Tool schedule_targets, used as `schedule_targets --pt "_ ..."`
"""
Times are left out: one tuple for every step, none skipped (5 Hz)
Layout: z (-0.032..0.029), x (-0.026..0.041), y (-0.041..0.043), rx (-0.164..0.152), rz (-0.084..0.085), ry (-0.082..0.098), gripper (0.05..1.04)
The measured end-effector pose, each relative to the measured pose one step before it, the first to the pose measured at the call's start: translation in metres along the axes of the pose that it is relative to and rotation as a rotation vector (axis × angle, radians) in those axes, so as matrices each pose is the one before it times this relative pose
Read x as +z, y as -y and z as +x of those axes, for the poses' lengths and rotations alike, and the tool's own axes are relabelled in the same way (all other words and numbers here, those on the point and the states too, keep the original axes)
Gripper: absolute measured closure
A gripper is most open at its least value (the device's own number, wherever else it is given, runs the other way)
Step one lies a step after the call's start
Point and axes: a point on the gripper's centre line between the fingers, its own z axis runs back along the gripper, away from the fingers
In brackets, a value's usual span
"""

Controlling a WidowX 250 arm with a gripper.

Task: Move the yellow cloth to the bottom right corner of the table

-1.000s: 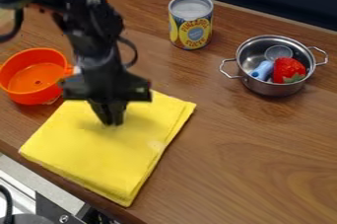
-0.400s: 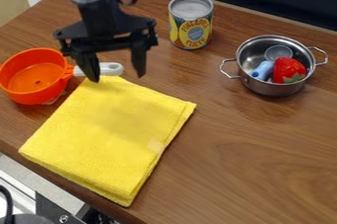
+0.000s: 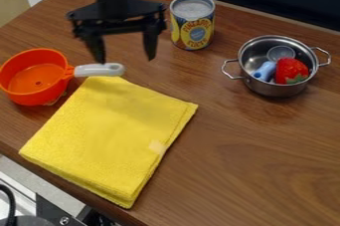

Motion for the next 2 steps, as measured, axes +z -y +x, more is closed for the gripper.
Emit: schedule_targets --pt "0.01685 -0.00055 0.01595 -0.0359 0.0022 0.0125 0.085" --pt "0.00429 -0.00045 0.02158 -0.0433 -0.0464 0.0202 0.085"
